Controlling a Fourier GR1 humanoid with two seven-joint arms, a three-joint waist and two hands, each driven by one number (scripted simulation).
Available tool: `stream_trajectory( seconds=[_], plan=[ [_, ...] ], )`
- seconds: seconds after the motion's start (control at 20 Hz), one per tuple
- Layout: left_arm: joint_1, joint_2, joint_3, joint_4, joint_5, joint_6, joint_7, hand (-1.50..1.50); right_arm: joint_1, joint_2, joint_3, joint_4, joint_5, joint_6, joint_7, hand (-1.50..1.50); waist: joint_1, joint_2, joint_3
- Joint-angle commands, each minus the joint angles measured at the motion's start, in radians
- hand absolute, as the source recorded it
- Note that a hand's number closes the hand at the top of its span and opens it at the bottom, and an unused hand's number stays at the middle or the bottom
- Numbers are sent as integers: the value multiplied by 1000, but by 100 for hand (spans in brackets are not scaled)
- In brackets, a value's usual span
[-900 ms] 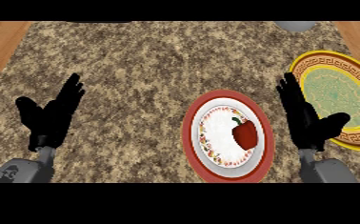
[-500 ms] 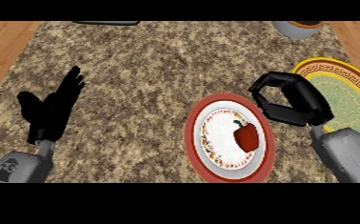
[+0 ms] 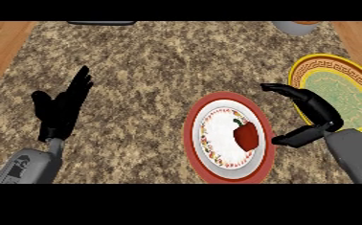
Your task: Pick the bell pepper from the plate and place it in the plate
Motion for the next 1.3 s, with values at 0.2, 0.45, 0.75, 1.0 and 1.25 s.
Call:
stream_trajectory(
  seconds=[0.2, 0.45, 0.75, 1.0, 1.25],
  plan=[
    [3, -21, 20, -12, -23, -2, 21, 0, -132, -26, 80, 201, 272, -7, -172, -150, -10, -7, -1],
    [49, -37, 44, -37, -55, -17, 29, 0, -148, -36, 62, 166, 344, 12, -132, -150, -19, -11, -2],
    [33, -34, 86, 24, -53, -58, 4, 0, -139, -30, 146, -8, 431, 48, 98, -150, -28, -12, -3],
    [52, -59, 93, 20, -83, -72, -19, 0, -95, -61, 140, -47, 552, -10, 104, -150, -30, -12, -3],
    [15, -55, 124, -12, -97, -78, 66, 0, -106, -15, 140, -35, 666, -12, 158, -150, -25, -11, -2]
  ],
)
